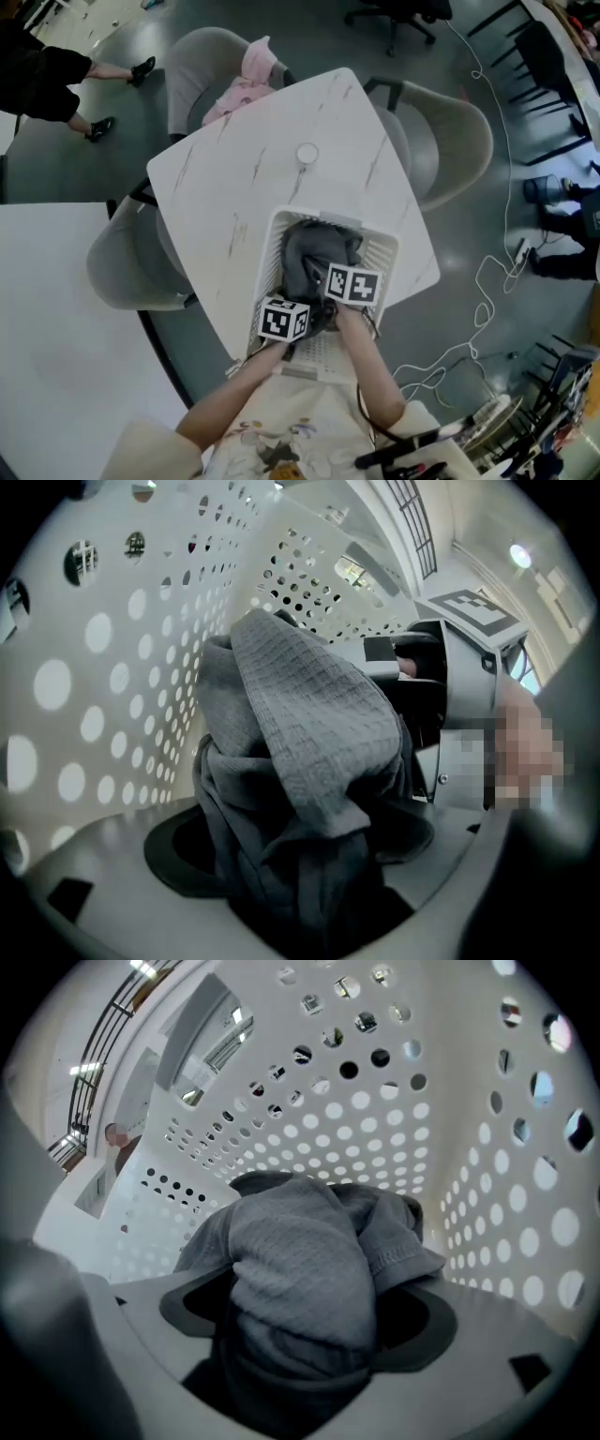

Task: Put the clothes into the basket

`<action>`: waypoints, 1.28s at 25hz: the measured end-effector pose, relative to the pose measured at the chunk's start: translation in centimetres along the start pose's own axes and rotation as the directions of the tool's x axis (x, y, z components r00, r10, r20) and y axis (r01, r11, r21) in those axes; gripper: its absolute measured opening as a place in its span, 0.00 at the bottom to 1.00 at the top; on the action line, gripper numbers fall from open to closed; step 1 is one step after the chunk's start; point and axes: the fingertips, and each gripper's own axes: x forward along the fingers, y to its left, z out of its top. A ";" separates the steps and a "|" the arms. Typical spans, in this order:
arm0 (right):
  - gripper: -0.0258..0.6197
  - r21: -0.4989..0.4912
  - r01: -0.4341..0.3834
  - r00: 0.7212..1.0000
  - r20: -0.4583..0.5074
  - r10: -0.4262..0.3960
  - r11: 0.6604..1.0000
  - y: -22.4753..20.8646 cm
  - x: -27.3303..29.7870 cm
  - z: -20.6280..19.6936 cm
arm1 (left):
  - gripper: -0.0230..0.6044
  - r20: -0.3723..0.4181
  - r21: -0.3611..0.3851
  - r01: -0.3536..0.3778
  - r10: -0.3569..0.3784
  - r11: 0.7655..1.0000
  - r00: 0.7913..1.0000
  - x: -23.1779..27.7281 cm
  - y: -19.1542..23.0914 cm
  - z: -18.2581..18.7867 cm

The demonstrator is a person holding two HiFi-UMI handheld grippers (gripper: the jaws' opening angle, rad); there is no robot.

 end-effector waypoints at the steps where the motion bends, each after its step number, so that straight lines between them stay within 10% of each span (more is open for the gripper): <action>1: 0.71 0.004 0.002 1.000 0.009 -0.002 1.000 0.0 -0.5 0.0 | 0.67 -0.001 0.006 0.009 -0.009 1.000 1.000 -0.3 -0.3 0.0; 32: 0.71 0.048 -0.163 0.962 0.229 0.148 0.986 6.5 -11.8 -0.3 | 0.71 0.198 0.062 0.057 -0.068 0.996 0.978 -10.4 -6.6 2.2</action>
